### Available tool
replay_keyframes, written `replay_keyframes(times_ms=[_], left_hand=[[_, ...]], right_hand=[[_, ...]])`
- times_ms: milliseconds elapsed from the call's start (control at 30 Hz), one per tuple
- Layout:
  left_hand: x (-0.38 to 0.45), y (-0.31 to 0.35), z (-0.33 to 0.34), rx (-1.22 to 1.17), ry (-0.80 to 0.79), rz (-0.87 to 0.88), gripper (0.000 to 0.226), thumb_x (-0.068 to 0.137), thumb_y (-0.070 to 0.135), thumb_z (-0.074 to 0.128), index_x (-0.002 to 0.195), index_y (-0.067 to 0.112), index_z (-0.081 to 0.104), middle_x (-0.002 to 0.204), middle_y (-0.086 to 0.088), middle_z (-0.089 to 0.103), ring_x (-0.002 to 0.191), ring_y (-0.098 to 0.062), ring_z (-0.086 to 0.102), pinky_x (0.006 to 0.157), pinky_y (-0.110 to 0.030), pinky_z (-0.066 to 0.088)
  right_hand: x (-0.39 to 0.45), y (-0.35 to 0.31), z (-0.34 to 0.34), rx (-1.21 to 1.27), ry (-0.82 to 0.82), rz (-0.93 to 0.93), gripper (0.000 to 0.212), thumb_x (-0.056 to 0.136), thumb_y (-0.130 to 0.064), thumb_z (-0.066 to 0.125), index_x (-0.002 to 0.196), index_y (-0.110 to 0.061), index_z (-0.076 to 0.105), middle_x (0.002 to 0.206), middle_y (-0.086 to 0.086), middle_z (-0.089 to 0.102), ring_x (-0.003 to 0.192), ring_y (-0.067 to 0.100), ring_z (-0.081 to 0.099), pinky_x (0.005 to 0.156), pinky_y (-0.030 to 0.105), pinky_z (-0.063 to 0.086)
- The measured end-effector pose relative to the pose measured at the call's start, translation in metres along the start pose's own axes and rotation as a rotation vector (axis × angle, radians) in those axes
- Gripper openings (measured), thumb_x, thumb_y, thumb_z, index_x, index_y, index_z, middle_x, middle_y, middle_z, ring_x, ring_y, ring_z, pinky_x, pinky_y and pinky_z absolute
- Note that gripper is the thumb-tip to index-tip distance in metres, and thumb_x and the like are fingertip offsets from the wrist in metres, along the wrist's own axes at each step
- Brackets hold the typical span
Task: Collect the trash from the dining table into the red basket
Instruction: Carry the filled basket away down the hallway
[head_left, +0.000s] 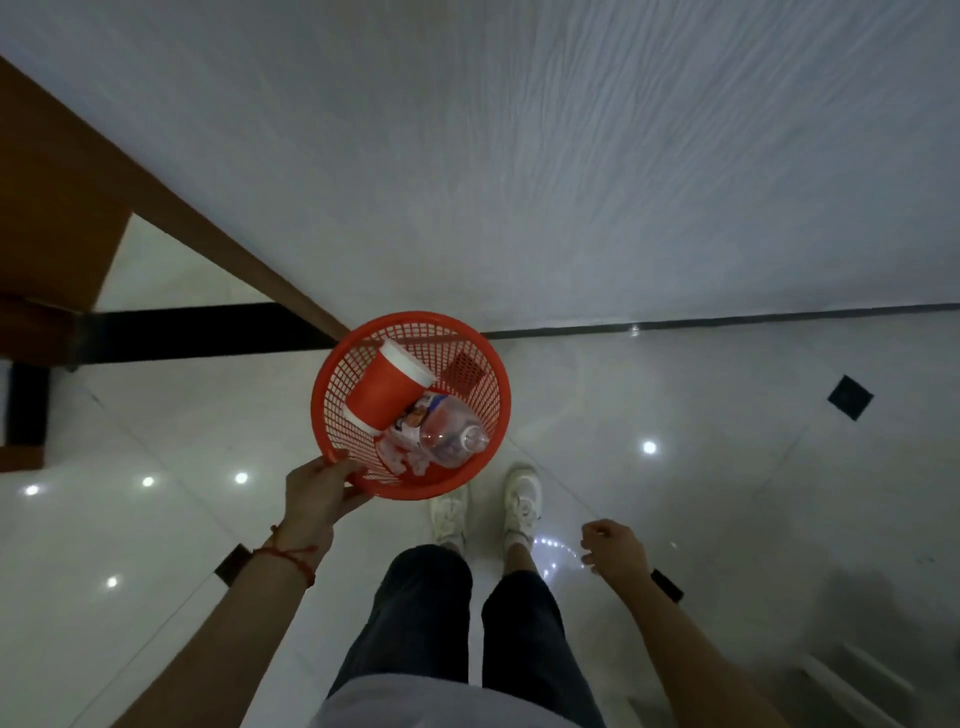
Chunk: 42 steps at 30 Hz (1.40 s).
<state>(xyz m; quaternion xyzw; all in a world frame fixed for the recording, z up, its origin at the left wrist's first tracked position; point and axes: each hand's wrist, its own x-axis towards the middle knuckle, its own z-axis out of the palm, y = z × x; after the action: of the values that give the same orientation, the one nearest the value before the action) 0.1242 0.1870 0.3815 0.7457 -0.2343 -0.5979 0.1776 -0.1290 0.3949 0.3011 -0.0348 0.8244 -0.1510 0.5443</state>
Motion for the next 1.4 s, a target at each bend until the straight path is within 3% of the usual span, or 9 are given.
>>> replay_keyframes(times_ms=[167,467,633,800,1000,1200,1400], left_hand=[[0.057,-0.025,0.045,0.006,0.013,-0.081,0.015,0.081,-0.003,0.057,0.097,-0.002,0.06,0.095,-0.017,0.063,0.078,-0.026,0.061,0.072,-0.037,0.051],[0.183,-0.082,0.112,-0.007,0.019,-0.117,0.023,0.083,-0.003,0.056,0.106,-0.001,0.058,0.103,-0.019,0.062,0.082,-0.03,0.062,0.075,-0.041,0.05],[0.245,-0.105,0.144,-0.01,0.019,-0.111,0.025,0.083,-0.004,0.055,0.108,-0.005,0.057,0.1,-0.019,0.059,0.072,-0.024,0.059,0.067,-0.036,0.052],[0.296,-0.132,0.163,-0.021,0.022,-0.142,0.03,0.084,-0.002,0.054,0.115,-0.006,0.055,0.106,-0.019,0.059,0.086,-0.032,0.059,0.081,-0.042,0.048],[0.342,-0.148,0.178,-0.014,-0.011,-0.116,0.028,0.085,0.001,0.057,0.113,0.003,0.057,0.105,-0.017,0.061,0.075,-0.02,0.062,0.075,-0.038,0.049],[0.382,-0.156,0.191,0.0,-0.022,-0.123,0.029,0.085,-0.002,0.055,0.115,0.003,0.056,0.109,-0.016,0.06,0.094,-0.03,0.059,0.078,-0.041,0.049],[0.409,-0.173,0.195,-0.027,-0.032,-0.207,0.025,0.085,-0.005,0.052,0.108,0.005,0.055,0.108,-0.016,0.058,0.095,-0.032,0.057,0.077,-0.041,0.047]], right_hand=[[0.055,-0.007,0.009,0.005,-0.039,0.041,0.013,0.086,-0.007,0.05,0.078,-0.011,0.06,0.071,0.007,0.06,0.057,0.021,0.057,0.068,0.031,0.041],[0.176,-0.013,0.027,0.21,-0.029,0.068,0.024,0.087,0.001,0.051,0.069,-0.01,0.061,0.063,0.01,0.058,0.05,0.022,0.053,0.05,0.023,0.038],[0.237,-0.009,0.04,0.188,-0.036,0.077,0.023,0.088,-0.004,0.052,0.07,-0.014,0.061,0.065,0.01,0.061,0.053,0.023,0.054,0.054,0.026,0.039],[0.287,-0.004,0.053,0.129,-0.017,0.078,0.021,0.086,-0.005,0.051,0.071,-0.015,0.061,0.066,0.007,0.062,0.054,0.022,0.057,0.054,0.026,0.043],[0.322,0.0,0.07,0.001,-0.013,0.033,0.029,0.087,-0.01,0.052,0.063,-0.026,0.058,0.067,0.001,0.064,0.056,0.016,0.061,0.067,0.032,0.048],[0.349,0.003,0.081,-0.067,-0.003,-0.005,0.028,0.087,-0.007,0.05,0.067,-0.024,0.06,0.065,-0.003,0.064,0.054,0.013,0.062,0.068,0.034,0.049],[0.362,0.008,0.093,-0.131,-0.03,-0.022,0.027,0.087,-0.01,0.051,0.067,-0.027,0.058,0.067,-0.001,0.065,0.057,0.014,0.062,0.075,0.036,0.052]])
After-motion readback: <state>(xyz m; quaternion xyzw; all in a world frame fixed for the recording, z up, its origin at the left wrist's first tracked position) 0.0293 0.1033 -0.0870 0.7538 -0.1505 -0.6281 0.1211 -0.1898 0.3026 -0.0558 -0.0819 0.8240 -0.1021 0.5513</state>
